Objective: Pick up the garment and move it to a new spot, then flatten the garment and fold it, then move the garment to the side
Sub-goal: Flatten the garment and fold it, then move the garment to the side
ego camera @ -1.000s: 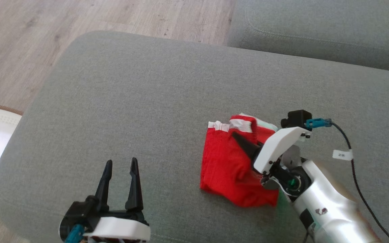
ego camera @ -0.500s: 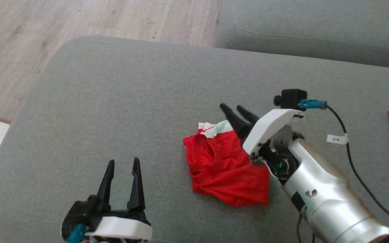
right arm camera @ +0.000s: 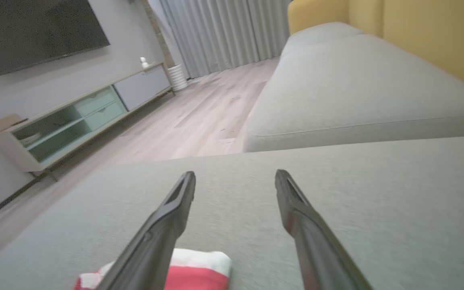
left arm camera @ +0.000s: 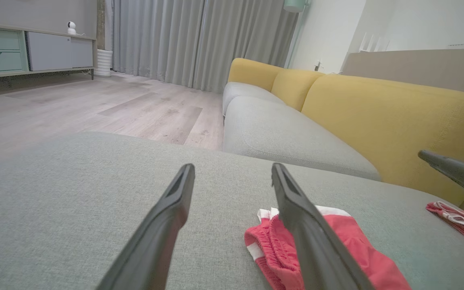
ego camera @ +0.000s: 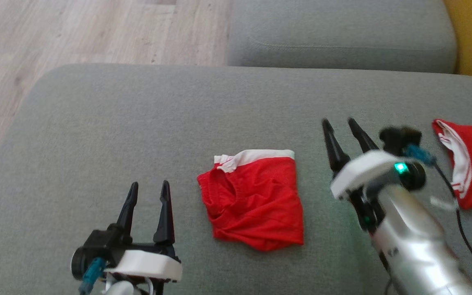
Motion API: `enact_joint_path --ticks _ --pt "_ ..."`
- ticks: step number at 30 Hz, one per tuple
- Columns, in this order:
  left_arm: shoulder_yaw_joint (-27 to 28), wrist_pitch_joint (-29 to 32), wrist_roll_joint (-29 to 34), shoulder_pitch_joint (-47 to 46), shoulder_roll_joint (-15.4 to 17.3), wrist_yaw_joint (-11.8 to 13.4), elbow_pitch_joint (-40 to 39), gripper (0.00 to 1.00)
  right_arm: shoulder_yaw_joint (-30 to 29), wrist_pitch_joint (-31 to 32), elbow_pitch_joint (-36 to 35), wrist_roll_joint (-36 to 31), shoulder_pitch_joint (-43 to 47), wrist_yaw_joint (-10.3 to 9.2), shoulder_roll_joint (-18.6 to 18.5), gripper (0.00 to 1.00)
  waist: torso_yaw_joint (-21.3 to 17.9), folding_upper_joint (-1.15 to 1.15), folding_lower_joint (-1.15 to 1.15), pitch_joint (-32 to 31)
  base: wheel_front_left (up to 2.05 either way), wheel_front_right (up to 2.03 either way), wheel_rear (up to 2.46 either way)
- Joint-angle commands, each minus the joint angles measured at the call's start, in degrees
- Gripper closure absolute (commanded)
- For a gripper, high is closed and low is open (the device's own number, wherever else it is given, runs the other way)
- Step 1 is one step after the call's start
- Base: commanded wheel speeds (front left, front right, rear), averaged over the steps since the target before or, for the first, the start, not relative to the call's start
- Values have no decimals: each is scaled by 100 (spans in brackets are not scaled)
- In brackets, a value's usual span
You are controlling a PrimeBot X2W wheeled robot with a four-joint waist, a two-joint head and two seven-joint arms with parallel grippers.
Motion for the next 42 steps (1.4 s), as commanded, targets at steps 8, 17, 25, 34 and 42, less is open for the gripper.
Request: enact_joint_path --ticks 8,17,25,34,42 --pt "253 -63 -56 115 166 92 -70 0 -1211 -249 -1128 -1581 1235 21 114 0 -220 0 0 -146 0 0 0" --pt "380 -115 -159 547 238 150 -41 0 -1551 -30 -2712 -1728 2678 21 147 0 -223 0 0 -222 0 0 0" --pt "434 -131 -206 639 281 157 28 0 -1462 235 -3360 -1718 3285 21 148 0 -221 0 0 -256 0 0 0" --pt "414 -38 -229 719 377 186 20 0 -1430 419 -3663 -1754 3565 21 148 0 -249 0 0 -288 0 0 0" --pt "343 -4 -222 731 397 201 -29 0 -1458 536 -3759 -1840 3662 21 149 0 -186 0 0 -285 0 0 0"
